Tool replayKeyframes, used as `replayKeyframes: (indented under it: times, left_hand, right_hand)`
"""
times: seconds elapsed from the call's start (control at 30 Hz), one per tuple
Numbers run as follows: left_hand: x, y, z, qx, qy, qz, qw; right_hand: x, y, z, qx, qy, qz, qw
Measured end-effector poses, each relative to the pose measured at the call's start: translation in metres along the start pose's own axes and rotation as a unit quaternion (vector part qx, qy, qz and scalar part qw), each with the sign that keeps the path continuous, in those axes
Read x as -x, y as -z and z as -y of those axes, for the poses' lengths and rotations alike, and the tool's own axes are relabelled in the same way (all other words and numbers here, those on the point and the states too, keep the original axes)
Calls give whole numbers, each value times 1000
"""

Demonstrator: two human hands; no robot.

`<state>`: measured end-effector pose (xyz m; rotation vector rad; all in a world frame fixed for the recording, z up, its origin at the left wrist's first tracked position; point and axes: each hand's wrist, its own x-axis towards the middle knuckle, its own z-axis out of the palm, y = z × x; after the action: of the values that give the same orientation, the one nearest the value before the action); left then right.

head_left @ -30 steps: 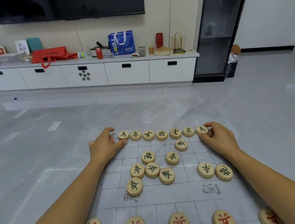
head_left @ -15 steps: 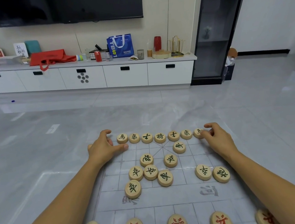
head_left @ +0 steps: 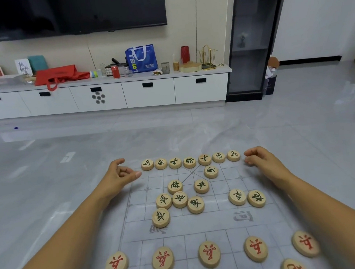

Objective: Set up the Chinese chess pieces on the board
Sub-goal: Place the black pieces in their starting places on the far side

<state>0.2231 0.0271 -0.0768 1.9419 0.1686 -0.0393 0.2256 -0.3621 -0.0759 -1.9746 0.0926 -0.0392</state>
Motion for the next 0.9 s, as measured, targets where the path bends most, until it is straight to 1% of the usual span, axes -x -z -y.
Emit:
replayKeyframes:
  times: [0.13, 0.23, 0.37, 0.53, 0.63, 0.77, 0.9]
  left_hand:
    - [28, 5, 4, -3, 1, -13, 1000]
    - [51, 5, 6, -23, -2, -3, 1000]
    - [86, 5, 7, -94, -6, 41, 995]
    - [117, 1, 0, -117, 4, 72, 991]
    - [129, -2, -3, -152, 3, 80, 985]
    - [135, -1, -1, -196, 9, 94, 976]
    - [133, -6, -4, -222, 13, 69, 973]
  right_hand:
    - [24, 10, 0, 3, -16, 20, 1000]
    - [45, 14, 3, 19, -23, 42, 999]
    - [75, 17, 7, 77, -24, 76, 994]
    - [97, 22, 9, 124, -29, 122, 984]
    - [95, 21, 11, 213, -10, 145, 966]
    - [92, 13, 9, 293, 10, 136, 946]
    - [96, 14, 7, 272, 17, 135, 953]
